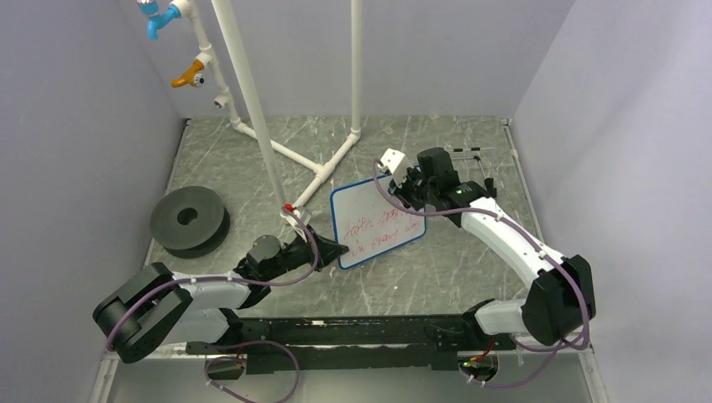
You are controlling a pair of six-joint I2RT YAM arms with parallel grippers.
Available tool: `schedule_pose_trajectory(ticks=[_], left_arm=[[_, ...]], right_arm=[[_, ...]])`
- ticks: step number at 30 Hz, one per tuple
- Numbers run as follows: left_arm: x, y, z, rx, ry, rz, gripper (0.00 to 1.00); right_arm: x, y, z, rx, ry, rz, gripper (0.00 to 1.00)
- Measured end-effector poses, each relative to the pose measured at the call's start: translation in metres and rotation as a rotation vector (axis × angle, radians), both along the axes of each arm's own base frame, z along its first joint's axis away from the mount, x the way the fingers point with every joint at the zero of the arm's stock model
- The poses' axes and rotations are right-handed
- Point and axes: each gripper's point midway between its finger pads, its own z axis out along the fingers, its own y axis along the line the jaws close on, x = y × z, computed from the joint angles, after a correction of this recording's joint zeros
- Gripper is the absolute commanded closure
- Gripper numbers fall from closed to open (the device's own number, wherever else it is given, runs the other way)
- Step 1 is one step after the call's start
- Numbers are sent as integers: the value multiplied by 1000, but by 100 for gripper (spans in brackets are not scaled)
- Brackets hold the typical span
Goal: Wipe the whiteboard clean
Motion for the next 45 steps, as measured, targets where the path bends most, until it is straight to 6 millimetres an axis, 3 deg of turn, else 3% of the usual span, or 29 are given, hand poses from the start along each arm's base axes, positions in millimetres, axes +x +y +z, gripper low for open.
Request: schedule_pose_trajectory(ticks=[4, 11, 18, 22, 27, 33, 38, 41, 45], left_arm=[[-1, 1, -1, 3, 2, -1, 100], [-1, 1, -2, 6, 6, -2, 100], [2, 1, -2, 0, -1, 8, 100], [2, 0, -2, -1, -3, 4, 100], [2, 0, -2, -2, -3, 3, 100], [1, 1, -2, 3, 2, 2, 100], [0, 1, -2, 5, 5, -1, 100], [-1, 2, -3, 6, 5, -3, 100], [-1, 1, -2, 3, -2, -3, 100]], right_arm=[[-15, 1, -11, -23, 3, 58, 100], [-46, 24, -23, -59, 57, 203, 100], [-28, 27, -4, -22, 91, 142, 100], [-4, 16, 15, 20, 42, 56, 100], [10, 4, 15, 17, 4, -3, 100], [-4, -1, -6, -17, -2, 29, 100], [-32, 17, -21, -67, 28, 158, 100], [-43, 25, -22, -68, 56, 207, 100], [-40, 26, -13, -51, 86, 195, 100]])
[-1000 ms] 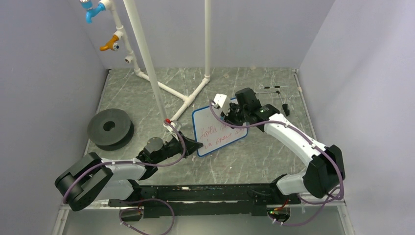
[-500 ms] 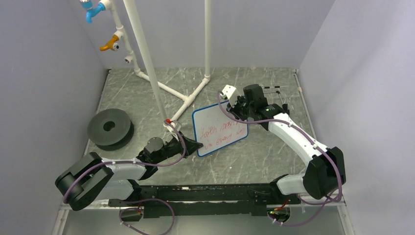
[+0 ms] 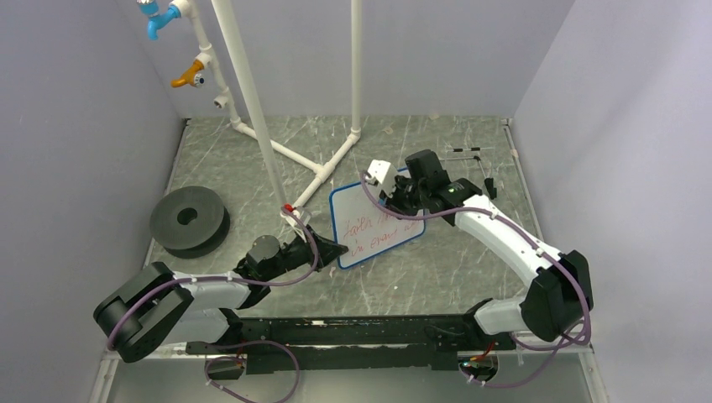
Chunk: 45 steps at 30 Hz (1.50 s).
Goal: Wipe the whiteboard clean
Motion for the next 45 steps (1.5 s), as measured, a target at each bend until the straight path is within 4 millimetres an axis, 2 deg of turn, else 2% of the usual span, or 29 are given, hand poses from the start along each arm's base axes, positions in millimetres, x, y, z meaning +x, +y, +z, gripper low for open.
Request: schedule_pose_trajectory(ticks=[6, 9, 12, 19, 23, 27, 32, 36, 40, 45], left_arm=[[0, -1, -1, 1, -8, -4, 100], [0, -1, 0, 1, -8, -6, 100], [0, -1, 0, 1, -8, -8, 100], [-4, 1, 1, 11, -7, -15, 100], [-4, 1, 0, 13, -6, -17, 100], [-4, 0, 0, 13, -11, -20, 100], [-4, 0, 0, 11, -15, -21, 100], [-4, -1, 0, 10, -17, -22, 100], [-4, 0, 0, 10, -16, -22, 100], [-4, -1, 0, 6, -8, -21, 100]], right_arm=[[28, -14, 21, 60, -33, -116, 100], [39, -25, 24, 63, -54, -169, 100], [41, -30, 20, 64, -71, -182, 100], [20, -35, -3, 34, -74, -120, 100], [-3, -22, -15, 4, -39, -27, 100], [-14, -13, -12, 10, -2, 21, 100], [5, -11, 15, 49, -21, -35, 100], [29, -22, 31, 68, -75, -123, 100], [39, -32, 29, 49, -104, -173, 100], [37, -40, 10, 14, -109, -182, 100]])
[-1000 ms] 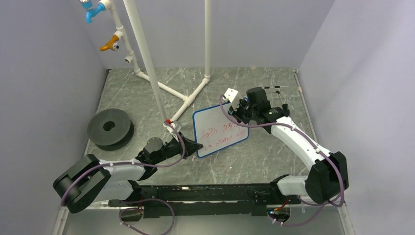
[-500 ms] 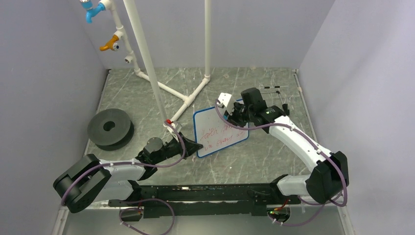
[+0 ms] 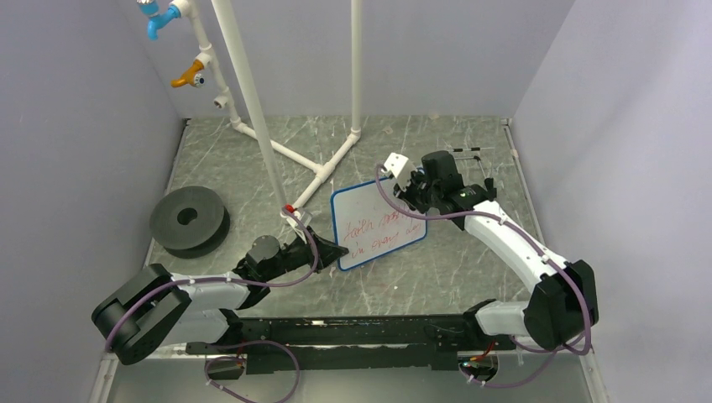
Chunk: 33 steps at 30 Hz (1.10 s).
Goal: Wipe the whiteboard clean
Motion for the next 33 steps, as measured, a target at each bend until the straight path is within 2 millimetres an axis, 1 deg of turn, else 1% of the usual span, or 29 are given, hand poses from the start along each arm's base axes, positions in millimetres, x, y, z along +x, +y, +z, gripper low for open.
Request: schedule_pose_trajectory(ticks=[6, 11, 14, 17, 20, 23, 26, 29, 31, 33], left_arm=[[0, 0, 0, 1, -2, -1, 100], [0, 0, 0, 2, -1, -1, 100], [0, 0, 0, 2, -2, -2, 100], [0, 0, 0, 1, -5, 1, 100], [2, 0, 1, -2, -7, 8, 100], [2, 0, 1, -3, -8, 8, 100], [2, 0, 1, -3, -8, 8, 100], [2, 0, 1, -3, -8, 8, 100], [2, 0, 1, -3, -7, 8, 100], [2, 0, 1, -3, -6, 8, 100]], right_arm=[[-16, -4, -17, -25, 31, 35, 100], [-33, 8, -24, -44, 68, 112, 100], [-39, 14, -23, -42, 98, 136, 100], [-33, 17, -16, -25, 110, 115, 100], [-20, 15, -8, 0, 105, 62, 100], [-7, 6, -2, 12, 84, 1, 100], [1, -3, 0, 8, 62, -44, 100], [6, -8, -3, -2, 43, -67, 100], [6, -9, -8, -9, 37, -63, 100], [2, -10, -14, -19, 34, -47, 100]])
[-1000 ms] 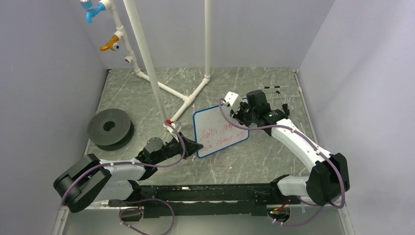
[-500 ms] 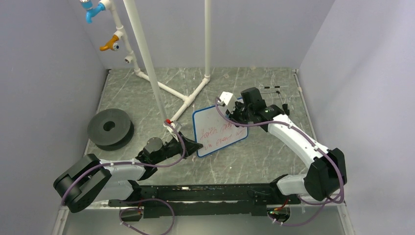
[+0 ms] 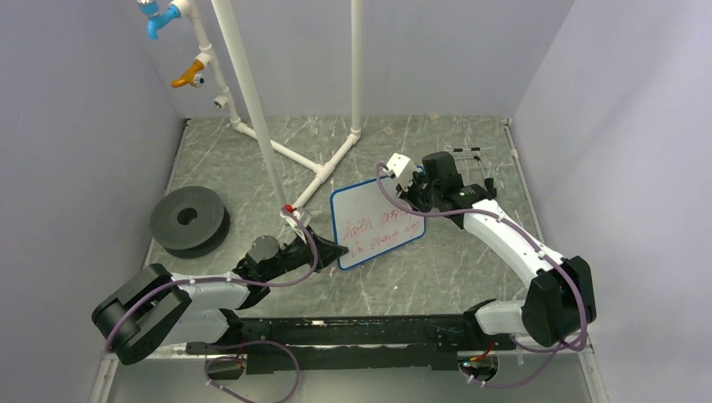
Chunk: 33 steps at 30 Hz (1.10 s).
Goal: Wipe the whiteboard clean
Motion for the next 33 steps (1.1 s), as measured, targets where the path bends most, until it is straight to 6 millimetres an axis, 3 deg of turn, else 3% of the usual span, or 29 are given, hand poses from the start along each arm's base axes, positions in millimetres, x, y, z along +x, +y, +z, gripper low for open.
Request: schedule_pose_trajectory(ticks=[7, 11, 16, 21, 26, 33], left_arm=[[0, 0, 0, 1, -1, -2, 100], [0, 0, -1, 2, -1, -3, 100], [1, 0, -1, 0, -3, 1, 100], [1, 0, -1, -1, -4, 1, 100], [1, -1, -1, -3, 2, 0, 100], [0, -1, -1, -4, 10, -2, 100]], right_arm=[[-24, 9, -15, -45, 31, 98, 100], [-31, 15, -12, -38, 61, 125, 100], [-14, 22, 11, 8, 59, 90, 100], [6, 13, 24, 37, 21, 26, 100], [10, 4, 9, 21, 10, 2, 100], [-15, 6, -18, -27, 43, 62, 100]])
